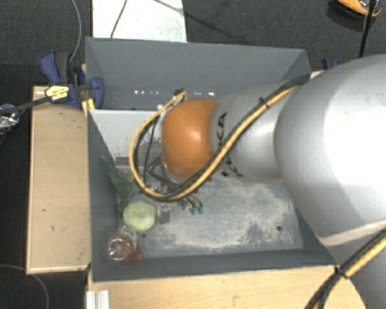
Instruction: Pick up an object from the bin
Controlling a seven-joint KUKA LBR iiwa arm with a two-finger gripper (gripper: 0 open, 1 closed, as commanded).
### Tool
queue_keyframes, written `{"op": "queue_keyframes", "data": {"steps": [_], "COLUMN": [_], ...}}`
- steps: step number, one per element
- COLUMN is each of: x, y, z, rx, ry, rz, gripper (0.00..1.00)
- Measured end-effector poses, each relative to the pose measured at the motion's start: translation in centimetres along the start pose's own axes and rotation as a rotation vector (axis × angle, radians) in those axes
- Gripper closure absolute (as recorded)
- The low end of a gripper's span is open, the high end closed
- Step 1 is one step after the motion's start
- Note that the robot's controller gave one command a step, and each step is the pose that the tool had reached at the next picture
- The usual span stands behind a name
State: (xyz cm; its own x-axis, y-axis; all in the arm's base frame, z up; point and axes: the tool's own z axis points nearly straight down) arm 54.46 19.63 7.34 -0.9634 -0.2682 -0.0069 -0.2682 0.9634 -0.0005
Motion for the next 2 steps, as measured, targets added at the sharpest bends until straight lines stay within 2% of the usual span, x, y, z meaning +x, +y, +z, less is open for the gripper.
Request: {"op": "queue_keyframes", "data": {"steps": [1,2], "x": [0.1,-0.1], "y": [0.0,0.0], "z": [-1.5,-3.0], "rx": [0.000,-0.001], "ry": [0.003,-0.004], "rz": [0.001,0.001], "gripper": [1.00,1.00]}}
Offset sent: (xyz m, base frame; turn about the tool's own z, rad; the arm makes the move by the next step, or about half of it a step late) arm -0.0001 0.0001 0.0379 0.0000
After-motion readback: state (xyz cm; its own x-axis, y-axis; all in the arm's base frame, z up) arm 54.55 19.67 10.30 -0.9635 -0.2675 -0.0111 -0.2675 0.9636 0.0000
